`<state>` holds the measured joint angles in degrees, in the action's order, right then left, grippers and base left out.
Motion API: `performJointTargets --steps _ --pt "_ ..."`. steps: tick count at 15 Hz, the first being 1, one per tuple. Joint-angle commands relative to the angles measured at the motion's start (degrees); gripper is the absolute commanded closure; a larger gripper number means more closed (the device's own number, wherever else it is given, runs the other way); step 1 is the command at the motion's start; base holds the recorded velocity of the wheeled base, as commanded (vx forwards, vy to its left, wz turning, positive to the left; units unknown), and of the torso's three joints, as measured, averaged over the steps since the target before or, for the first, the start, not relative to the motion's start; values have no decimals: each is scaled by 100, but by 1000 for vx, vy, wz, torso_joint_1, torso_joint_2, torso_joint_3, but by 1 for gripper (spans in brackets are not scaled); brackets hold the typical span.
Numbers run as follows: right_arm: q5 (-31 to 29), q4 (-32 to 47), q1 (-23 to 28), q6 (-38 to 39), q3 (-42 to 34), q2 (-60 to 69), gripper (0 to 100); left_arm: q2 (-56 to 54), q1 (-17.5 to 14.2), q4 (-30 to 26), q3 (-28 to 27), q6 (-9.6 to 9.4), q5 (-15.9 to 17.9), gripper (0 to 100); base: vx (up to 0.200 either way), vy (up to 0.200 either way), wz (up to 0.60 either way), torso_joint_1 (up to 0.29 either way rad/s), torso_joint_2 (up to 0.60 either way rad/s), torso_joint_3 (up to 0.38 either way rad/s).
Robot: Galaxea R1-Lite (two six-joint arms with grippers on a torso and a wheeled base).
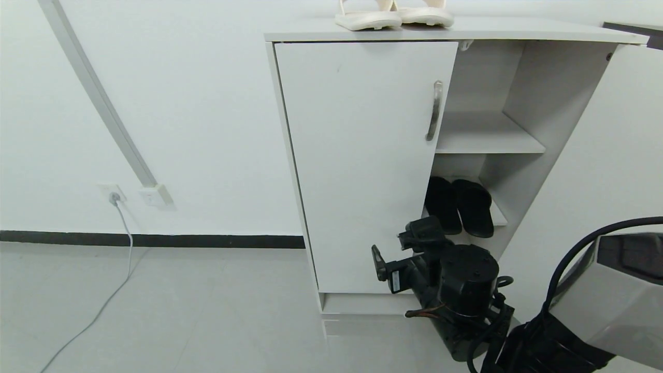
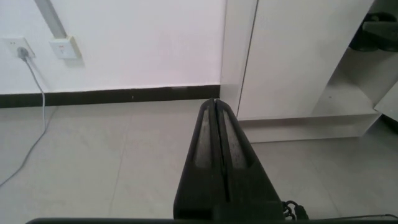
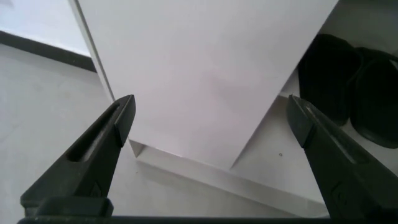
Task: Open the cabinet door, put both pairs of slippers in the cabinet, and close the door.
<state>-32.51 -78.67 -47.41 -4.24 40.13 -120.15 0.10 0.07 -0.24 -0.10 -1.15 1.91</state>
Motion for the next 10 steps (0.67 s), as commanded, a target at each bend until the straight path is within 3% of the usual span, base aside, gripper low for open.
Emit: performJointTargets --steps 1,10 --pt "-1 -123 4 -68 -111 18 0 -1 1 -2 1 0 2 100 0 0 0 0 0 0" --pt "-1 -255 4 -112 -172 -17 0 -1 1 -2 1 0 2 100 0 0 0 0 0 0"
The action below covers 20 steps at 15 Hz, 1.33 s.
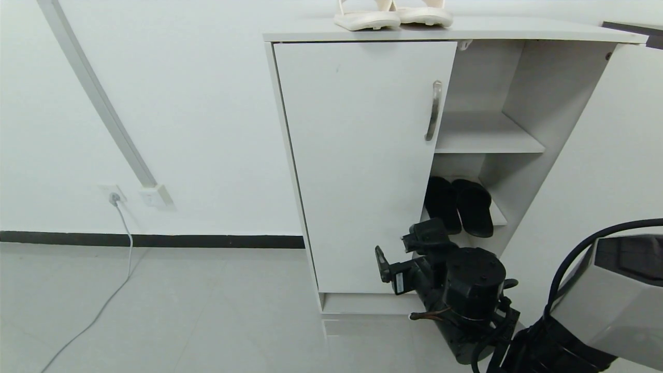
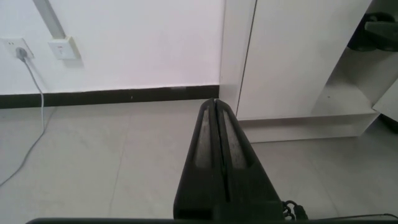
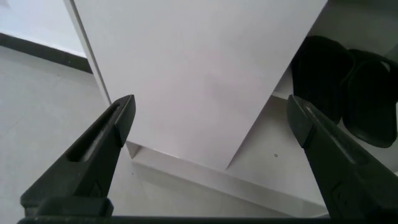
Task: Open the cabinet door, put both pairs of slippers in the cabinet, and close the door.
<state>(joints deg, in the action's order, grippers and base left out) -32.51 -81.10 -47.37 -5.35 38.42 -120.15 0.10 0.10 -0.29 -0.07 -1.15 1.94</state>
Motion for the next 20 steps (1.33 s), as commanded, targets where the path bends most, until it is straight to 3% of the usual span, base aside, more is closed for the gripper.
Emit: performJointTargets --steps 1,9,20 --pt "-1 -11 -9 -1 -2 -17 0 -1 -1 3 -1 0 0 100 0 0 0 7 -178 -188" --pt "-1 -2 0 -1 -46 -35 0 -1 -1 3 -1 0 0 100 0 0 0 48 -392 -345" --pt "61 -46 26 8 -90 -149 0 -1 -1 3 -1 0 0 100 0 0 0 154 -476 -322"
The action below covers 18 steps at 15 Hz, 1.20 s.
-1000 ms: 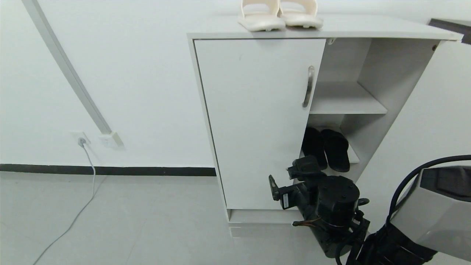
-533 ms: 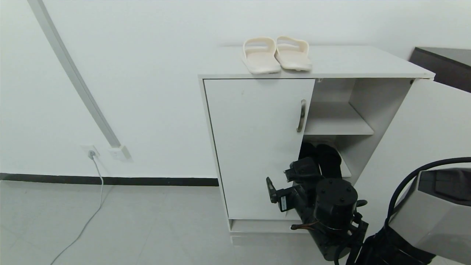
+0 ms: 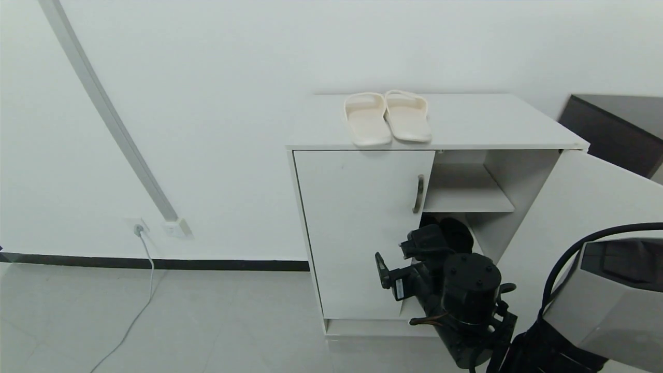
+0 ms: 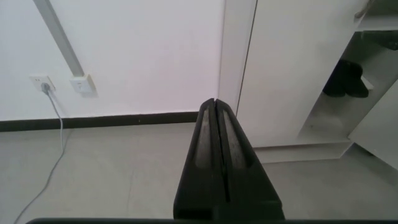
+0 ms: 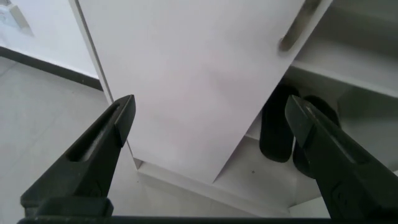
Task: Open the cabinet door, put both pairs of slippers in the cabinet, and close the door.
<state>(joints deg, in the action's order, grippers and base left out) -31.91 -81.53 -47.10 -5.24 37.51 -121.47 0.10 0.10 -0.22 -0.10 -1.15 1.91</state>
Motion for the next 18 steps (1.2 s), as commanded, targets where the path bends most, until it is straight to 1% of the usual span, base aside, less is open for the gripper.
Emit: performJointTargets --steps 1,7,14,18 --pt "1 -3 0 -3 -7 -17 0 -1 -1 -4 1 0 2 100 0 0 0 193 -515 -315" --pt "1 -56 0 -12 -16 -17 0 -1 -1 -4 1 0 2 100 0 0 0 215 -523 -316" --pt "1 -117 0 -21 -68 -35 0 -1 -1 -4 1 0 2 100 0 0 0 256 -580 -327" --pt "19 -135 52 -21 -104 -61 0 -1 -1 -4 1 0 2 100 0 0 0 179 -408 -216"
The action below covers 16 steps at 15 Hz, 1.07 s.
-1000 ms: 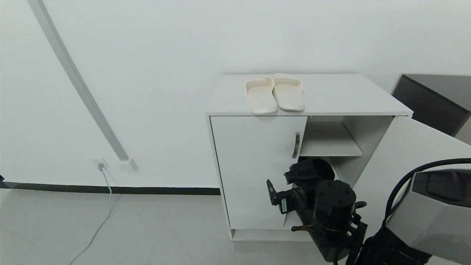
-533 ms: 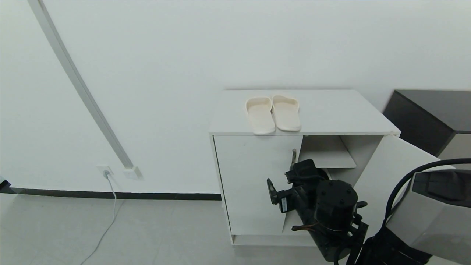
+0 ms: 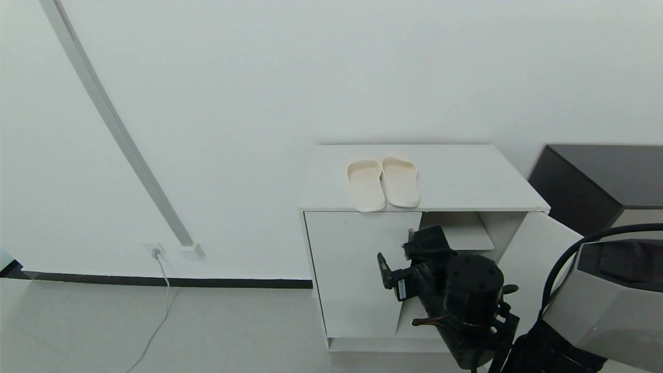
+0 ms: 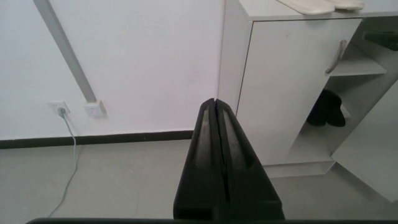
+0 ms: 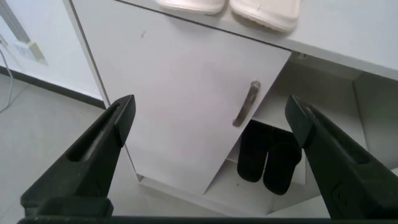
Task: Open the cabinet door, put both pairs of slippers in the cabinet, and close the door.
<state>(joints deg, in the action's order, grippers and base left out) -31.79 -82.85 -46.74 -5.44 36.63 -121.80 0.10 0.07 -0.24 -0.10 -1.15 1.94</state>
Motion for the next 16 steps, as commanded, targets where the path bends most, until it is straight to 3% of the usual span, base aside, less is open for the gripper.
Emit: performJointTargets --steps 1,4,6,10,12,14,16 --pt "6 -21 16 -10 -42 -28 0 -1 1 -2 1 0 0 100 0 0 0 32 -71 -46" --pt "24 -12 16 -195 11 -37 0 -1 1 -2 1 0 0 100 0 0 0 0 0 0" --pt "15 744 24 -89 564 68 0 -1 1 -2 1 0 0 100 0 0 0 0 0 0" --pt "-240 3917 33 1071 2595 596 0 -1 1 -2 1 -17 0 100 0 0 0 0 0 0" --pt "-486 5015 24 1431 3421 745 0 8 1 -2 1 -35 0 100 0 0 0 0 0 0" --pt "-626 5551 51 1502 3772 877 0 -1 1 -2 1 -26 0 100 0 0 0 0 0 0" --pt "-749 5543 86 1493 3781 833 0 8 1 -2 1 -26 0 100 0 0 0 0 0 0"
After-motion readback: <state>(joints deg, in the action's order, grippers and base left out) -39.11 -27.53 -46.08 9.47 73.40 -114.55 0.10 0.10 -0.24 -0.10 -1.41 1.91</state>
